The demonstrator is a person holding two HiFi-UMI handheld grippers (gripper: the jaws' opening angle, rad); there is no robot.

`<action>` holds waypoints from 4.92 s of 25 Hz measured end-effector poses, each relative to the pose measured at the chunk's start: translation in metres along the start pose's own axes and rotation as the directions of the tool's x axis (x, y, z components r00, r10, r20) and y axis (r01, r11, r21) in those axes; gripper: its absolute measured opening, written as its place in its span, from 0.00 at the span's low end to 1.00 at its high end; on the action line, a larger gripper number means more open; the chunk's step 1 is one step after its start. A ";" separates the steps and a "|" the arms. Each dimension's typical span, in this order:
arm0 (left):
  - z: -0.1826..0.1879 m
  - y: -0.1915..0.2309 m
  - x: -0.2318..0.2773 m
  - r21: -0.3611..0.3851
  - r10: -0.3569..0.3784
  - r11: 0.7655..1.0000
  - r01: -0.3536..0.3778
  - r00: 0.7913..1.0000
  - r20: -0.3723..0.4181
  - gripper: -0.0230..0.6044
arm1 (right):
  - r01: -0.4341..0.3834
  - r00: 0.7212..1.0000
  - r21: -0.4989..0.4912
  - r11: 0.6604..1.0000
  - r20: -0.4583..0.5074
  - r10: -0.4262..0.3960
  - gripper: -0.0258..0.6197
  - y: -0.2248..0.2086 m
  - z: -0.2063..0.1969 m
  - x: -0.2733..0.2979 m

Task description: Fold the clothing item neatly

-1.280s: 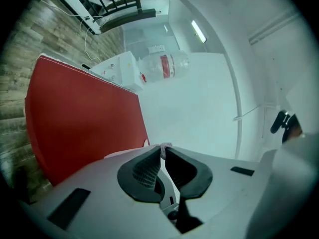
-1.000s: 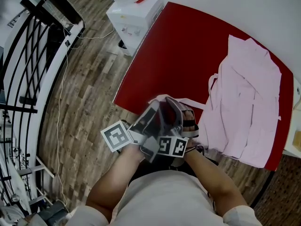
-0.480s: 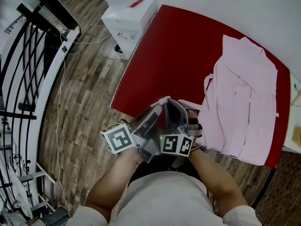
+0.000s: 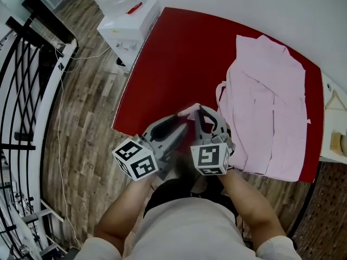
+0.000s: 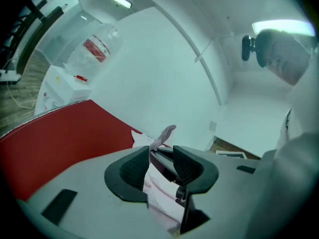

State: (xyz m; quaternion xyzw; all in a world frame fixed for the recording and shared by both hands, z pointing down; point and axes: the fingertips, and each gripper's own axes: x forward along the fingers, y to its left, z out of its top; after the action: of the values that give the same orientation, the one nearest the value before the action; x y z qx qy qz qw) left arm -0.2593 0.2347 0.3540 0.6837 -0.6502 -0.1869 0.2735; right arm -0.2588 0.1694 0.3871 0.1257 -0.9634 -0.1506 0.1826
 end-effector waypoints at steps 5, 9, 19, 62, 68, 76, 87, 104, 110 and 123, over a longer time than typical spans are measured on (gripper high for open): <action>-0.029 -0.004 0.031 0.079 0.010 0.997 -0.001 0.994 -0.105 0.24 | 0.006 1.000 0.178 0.984 0.001 -0.006 0.08 -0.043 -0.005 -0.016; -0.060 0.001 0.060 0.202 0.090 0.978 -0.049 0.976 -0.198 0.25 | 0.028 0.999 0.293 0.956 0.009 -0.032 0.08 -0.087 -0.008 -0.035; -0.143 0.001 0.133 0.455 0.223 0.890 -0.029 0.899 -0.378 0.35 | 0.044 0.996 0.491 0.870 0.049 -0.078 0.08 -0.195 -0.028 -0.084; -0.216 0.018 0.269 0.618 0.377 0.777 0.116 0.700 -0.606 0.35 | 0.373 0.884 0.787 0.492 -0.463 0.071 0.11 -0.387 -0.404 -0.200; -0.216 0.019 0.272 0.663 0.402 0.732 0.156 0.687 -0.606 0.35 | 0.389 0.876 0.779 0.492 -0.478 0.063 0.28 -0.392 -0.408 -0.222; -0.206 0.009 0.274 0.723 0.411 0.665 0.186 0.717 -0.562 0.35 | 0.467 0.859 0.687 0.557 -0.502 -0.100 0.30 -0.432 -0.390 -0.235; -0.235 -0.008 0.308 0.709 0.368 0.615 0.346 0.669 -0.646 0.31 | 0.466 0.781 0.503 0.728 -0.621 -0.072 0.08 -0.439 -0.399 -0.183; -0.239 -0.005 0.292 0.672 0.363 0.684 0.285 0.666 -0.652 0.30 | 0.448 0.862 0.712 0.540 -0.504 -0.050 0.23 -0.458 -0.420 -0.210; -0.238 -0.005 0.288 0.657 0.360 0.694 0.294 0.648 -0.671 0.30 | 0.507 0.831 0.721 0.473 -0.555 -0.044 0.23 -0.452 -0.435 -0.236; -0.241 0.000 0.273 0.620 0.363 0.730 0.286 0.607 -0.707 0.30 | 0.476 0.874 0.848 0.232 -0.486 -0.013 0.22 -0.437 -0.415 -0.216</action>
State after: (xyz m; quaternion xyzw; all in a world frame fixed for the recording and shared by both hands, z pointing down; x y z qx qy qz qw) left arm -0.0894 -0.0047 0.5694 0.7271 -0.4954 0.3944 0.2652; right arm 0.1794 -0.2715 0.5407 0.3888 -0.7676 0.4569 0.2256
